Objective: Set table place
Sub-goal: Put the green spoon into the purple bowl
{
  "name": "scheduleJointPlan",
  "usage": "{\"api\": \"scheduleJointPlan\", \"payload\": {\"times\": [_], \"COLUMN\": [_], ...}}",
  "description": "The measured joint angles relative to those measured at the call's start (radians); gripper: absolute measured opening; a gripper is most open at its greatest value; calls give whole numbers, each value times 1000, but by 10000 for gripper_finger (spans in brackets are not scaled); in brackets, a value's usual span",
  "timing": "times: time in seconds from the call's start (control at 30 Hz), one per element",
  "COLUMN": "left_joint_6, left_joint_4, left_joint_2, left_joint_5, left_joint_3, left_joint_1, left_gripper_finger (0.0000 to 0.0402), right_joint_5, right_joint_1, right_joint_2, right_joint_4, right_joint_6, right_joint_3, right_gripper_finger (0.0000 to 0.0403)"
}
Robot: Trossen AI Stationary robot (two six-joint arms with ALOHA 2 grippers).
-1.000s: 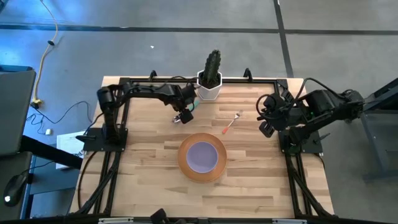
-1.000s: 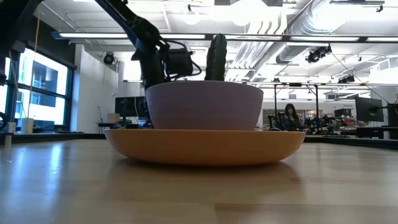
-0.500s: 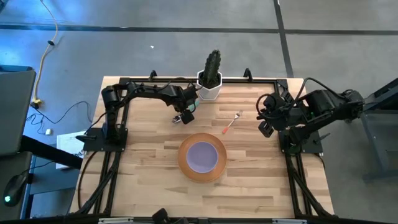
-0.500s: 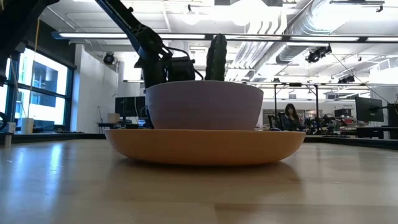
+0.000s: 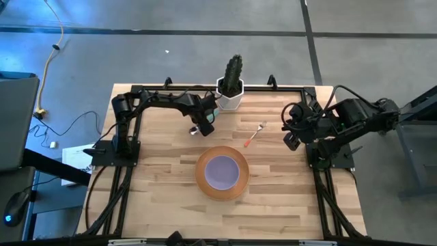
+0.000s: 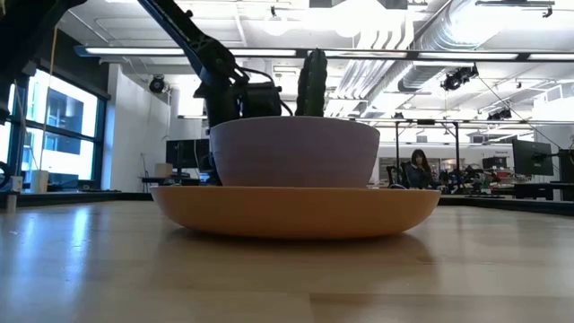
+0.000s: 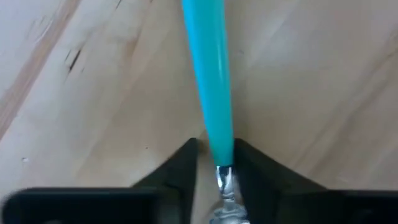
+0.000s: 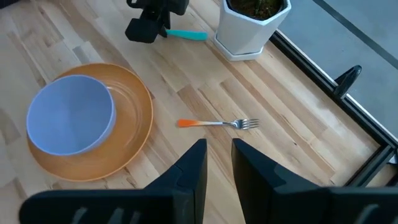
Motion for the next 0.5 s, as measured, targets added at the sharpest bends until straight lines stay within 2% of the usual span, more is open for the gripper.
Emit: {"api": "scheduleJointPlan", "payload": {"times": [0.07, 0.13, 0.27, 0.37, 0.5], "left_joint_6": [-3, -2, -1, 10, 16], "left_joint_4": [-3, -3, -7, -13, -31], "left_joint_2": [0, 0, 0, 0, -19], "left_joint_5": [2, 2, -3, 1, -11], "left_joint_3": [0, 0, 0, 0, 0], "left_joint_1": [1, 1, 0, -3, -19], "left_gripper_finger": [40, 19, 32, 18, 18], "right_joint_5": [0, 0, 0, 0, 0], "right_joint_1": [0, 0, 0, 0, 0], "right_joint_2": [0, 0, 0, 0, 0], "right_joint_4": [7, 18, 25, 24, 24], "right_joint_6": [0, 0, -2, -8, -12], "right_joint_3": [0, 0, 0, 0, 0], "right_gripper_finger": [64, 64, 64, 64, 55]}}
